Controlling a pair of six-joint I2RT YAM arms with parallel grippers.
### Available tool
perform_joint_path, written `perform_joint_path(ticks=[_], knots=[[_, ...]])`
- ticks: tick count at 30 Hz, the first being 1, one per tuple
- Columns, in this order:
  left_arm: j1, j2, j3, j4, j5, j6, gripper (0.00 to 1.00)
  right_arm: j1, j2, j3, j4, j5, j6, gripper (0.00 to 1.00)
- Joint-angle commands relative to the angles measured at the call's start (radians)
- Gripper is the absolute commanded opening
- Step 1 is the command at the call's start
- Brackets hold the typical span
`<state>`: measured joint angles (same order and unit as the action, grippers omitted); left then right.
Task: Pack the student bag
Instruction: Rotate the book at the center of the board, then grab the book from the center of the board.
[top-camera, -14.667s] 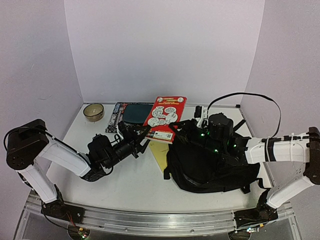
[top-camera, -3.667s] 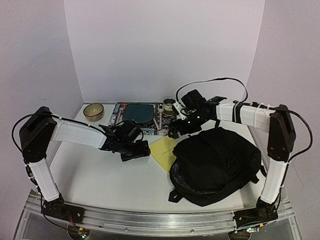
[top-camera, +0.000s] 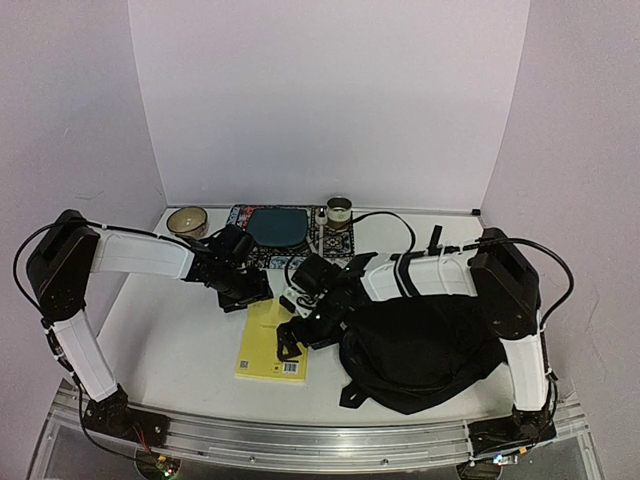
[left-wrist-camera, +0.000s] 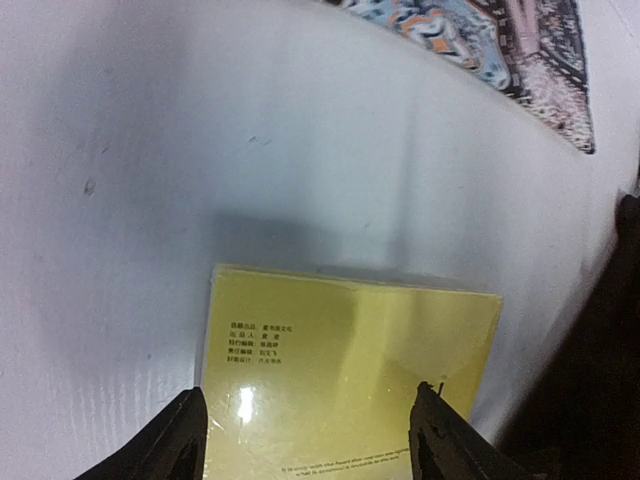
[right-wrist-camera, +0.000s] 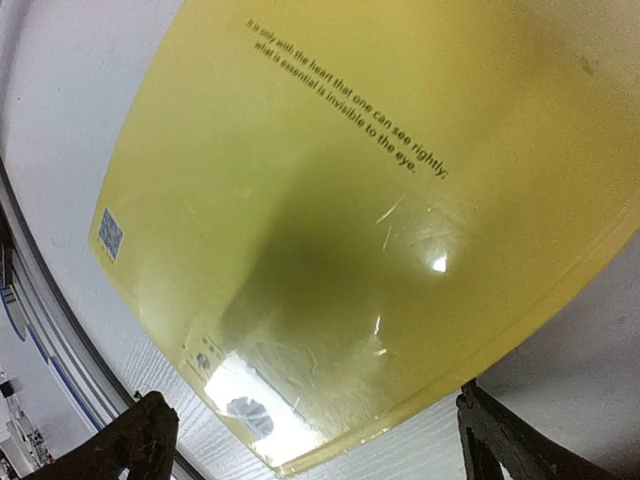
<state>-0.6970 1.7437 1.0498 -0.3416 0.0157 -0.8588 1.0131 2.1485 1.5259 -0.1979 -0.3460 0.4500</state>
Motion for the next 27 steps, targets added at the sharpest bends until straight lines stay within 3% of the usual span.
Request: perform_joint_path(ticks=[1, 11, 27], knots=[[-0.002, -0.106, 0.005, 0.049, -0.023, 0.042, 0.75, -0.019, -0.095, -0.055, -0.003, 0.07, 0.035, 0.98], [0.002, -0.281, -0.23, 0.046, 0.04, -0.042, 0.81, -0.037, -0.135, -0.174, 0.115, 0.1, 0.184, 0.98], [0.003, -0.245, -0.409, 0.271, 0.319, -0.088, 0.78, -0.036, -0.093, -0.259, 0.334, 0.048, 0.353, 0.98]])
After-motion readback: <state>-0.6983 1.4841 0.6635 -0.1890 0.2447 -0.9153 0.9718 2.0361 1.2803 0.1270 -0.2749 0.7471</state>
